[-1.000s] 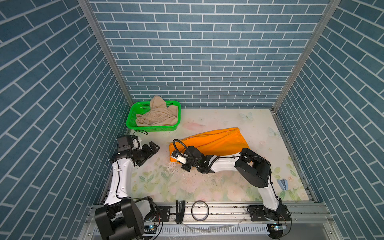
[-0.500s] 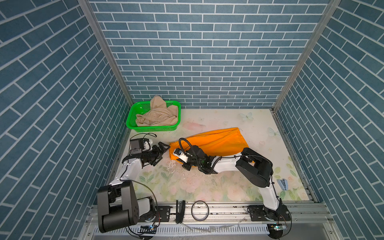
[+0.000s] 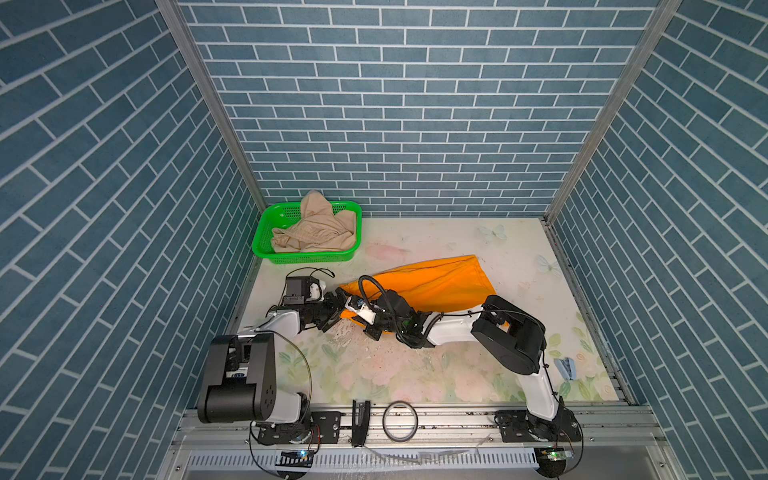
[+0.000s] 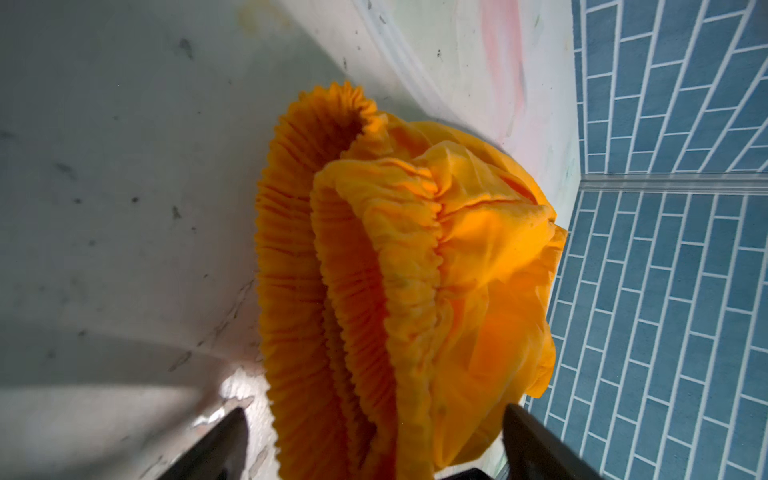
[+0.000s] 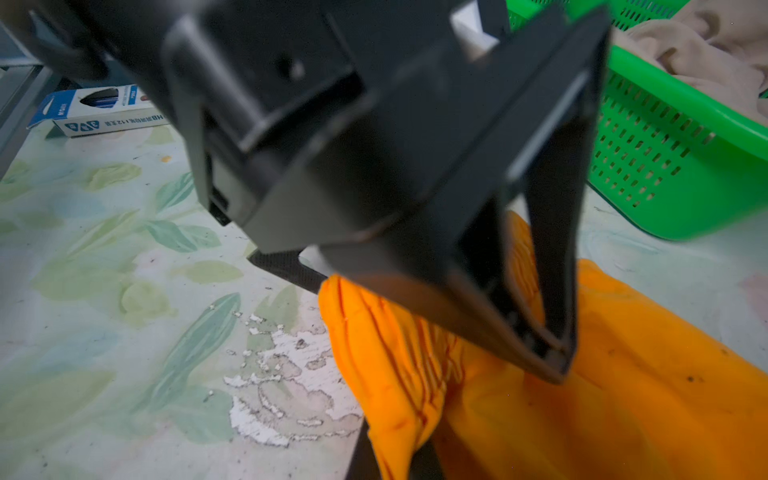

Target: Fold and stack the shorts

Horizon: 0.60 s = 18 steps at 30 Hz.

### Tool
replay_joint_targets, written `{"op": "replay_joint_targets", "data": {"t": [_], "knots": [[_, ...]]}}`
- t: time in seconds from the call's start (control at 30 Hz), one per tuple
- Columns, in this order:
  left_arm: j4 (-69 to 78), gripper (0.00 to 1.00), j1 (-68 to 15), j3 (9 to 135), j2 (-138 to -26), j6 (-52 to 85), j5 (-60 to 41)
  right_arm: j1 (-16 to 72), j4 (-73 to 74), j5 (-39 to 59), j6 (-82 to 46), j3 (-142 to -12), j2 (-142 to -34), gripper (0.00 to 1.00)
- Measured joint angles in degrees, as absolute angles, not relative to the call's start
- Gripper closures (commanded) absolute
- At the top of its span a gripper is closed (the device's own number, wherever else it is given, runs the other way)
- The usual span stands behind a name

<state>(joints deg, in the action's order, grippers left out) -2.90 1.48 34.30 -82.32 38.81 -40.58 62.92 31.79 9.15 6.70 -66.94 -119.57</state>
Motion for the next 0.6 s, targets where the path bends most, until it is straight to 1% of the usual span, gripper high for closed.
{"op": "replay_joint_targets", "data": {"t": [0.1, 0.23, 0.27, 0.3, 0.33, 0.37, 0.4, 0.43, 0.47, 0.5, 0.6], "knots": [[-6.4, 0.58, -0.1, 36.7, -82.4, 36.1, -38.3, 62.9, 31.7, 9.8, 6.0, -67.0, -119.6, 1.00], [-10.6, 0.90, -2.7, 41.2, -82.5, 32.6, -35.0, 62.6, 32.4, 10.8, 4.5, -67.0, -119.6, 1.00], [-11.2, 0.95, -2.9, 41.8, -82.6, 32.4, -34.7, 62.5, 32.7, 11.0, 4.2, -67.0, -119.6, 0.98], [-11.8, 1.00, -3.0, 42.4, -82.9, 31.6, -34.3, 62.3, 33.0, 11.4, 3.6, -67.0, -119.6, 0.90], [-12.6, 1.00, -3.1, 42.9, -83.1, 31.1, -34.1, 62.2, 33.1, 11.7, 2.8, -67.0, -119.6, 0.82], [-13.5, 1.00, -3.3, 43.4, -83.3, 30.6, -33.7, 62.1, 33.1, 12.1, 2.1, -66.9, -119.5, 0.70], [-14.7, 1.00, -3.4, 44.1, -83.5, 30.0, -33.3, 62.1, 33.3, 12.6, 0.9, -66.4, -119.3, 0.61], [-16.5, 1.00, -3.6, 45.1, -83.5, 29.4, -32.9, 62.0, 34.0, 13.2, 0.3, -65.1, -118.5, 0.55], [-18.0, 1.00, -3.7, 46.0, -83.5, 28.7, -32.5, 61.7, 34.7, 13.5, -0.8, -63.4, -117.3, 0.51], [-20.2, 1.00, -4.0, 47.4, -83.5, 27.9, -32.1, 61.4, 35.7, 14.1, -2.0, -61.0, -115.6, 0.49], [-26.4, 1.00, -4.7, 52.2, -83.4, 25.2, -30.8, 59.3, 38.9, 15.9, -6.4, -53.2, -109.2, 0.51]]}}
